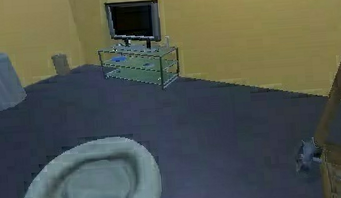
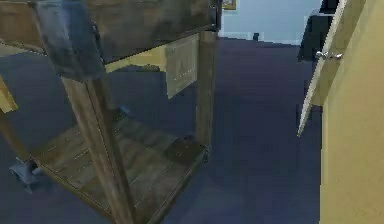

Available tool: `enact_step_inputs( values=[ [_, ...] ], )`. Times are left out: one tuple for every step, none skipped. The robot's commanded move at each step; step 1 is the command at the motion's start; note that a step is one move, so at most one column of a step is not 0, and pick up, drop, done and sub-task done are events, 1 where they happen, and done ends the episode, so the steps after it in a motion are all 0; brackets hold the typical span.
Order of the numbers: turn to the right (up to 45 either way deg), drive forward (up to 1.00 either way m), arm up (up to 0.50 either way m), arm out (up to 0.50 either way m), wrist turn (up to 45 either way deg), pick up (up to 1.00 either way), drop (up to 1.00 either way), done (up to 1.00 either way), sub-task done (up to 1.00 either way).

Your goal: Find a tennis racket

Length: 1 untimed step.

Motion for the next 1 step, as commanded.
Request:
enact_step_inputs(
  values=[
    [45.0,0.0,0.0,0.0,0.0,0.0,0.0,0.0,0.0]
  ],
)
